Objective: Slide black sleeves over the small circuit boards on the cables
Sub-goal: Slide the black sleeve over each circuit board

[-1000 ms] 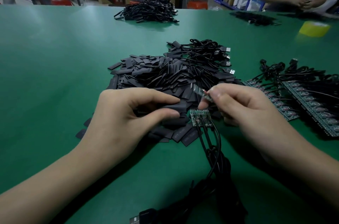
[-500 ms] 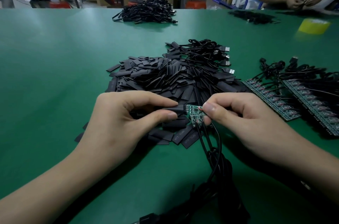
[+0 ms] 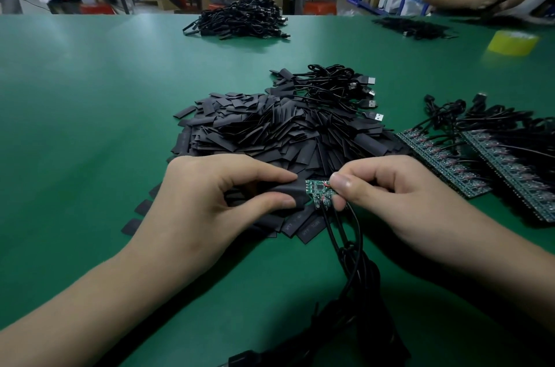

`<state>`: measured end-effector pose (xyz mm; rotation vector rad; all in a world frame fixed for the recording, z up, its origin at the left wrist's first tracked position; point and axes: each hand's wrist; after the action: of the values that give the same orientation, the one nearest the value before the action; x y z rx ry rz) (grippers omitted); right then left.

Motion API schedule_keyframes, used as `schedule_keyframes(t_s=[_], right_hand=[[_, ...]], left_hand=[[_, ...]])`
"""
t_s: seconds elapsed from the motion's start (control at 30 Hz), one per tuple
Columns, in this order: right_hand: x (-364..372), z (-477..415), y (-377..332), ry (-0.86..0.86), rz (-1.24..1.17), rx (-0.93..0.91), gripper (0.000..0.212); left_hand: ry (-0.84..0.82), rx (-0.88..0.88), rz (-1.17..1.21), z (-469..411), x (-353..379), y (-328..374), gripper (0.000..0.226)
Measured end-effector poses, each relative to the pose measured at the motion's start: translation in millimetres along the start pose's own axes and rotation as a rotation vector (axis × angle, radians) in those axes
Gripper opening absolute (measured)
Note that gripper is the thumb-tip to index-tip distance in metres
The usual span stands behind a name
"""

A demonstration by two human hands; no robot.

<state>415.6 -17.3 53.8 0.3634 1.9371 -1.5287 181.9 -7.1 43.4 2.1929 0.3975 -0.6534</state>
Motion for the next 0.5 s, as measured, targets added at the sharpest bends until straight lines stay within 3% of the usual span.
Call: schedule_keyframes(t_s=[0.27,0.5], right_hand=[[4.8,3.8,-3.5,0.093,0.2,-0.071,0.031],[-4.3,0.4,1.0,-0.04,-0.001,0.059,0.042]], left_hand=[[-0.049,-0.071,0.055,0.7,-0.1,-0.4,0.024],[-0.093,0.006,0.0,0.0,-0.9,1.7,0.025]])
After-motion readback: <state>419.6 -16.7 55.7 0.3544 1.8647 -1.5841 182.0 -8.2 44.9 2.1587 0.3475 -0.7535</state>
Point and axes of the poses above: each hand's wrist, its own z-axis away from the middle knuckle, its own x-axis out of the palm, y = z × x, and after that the axes turned 5 degrees about z, right-handed
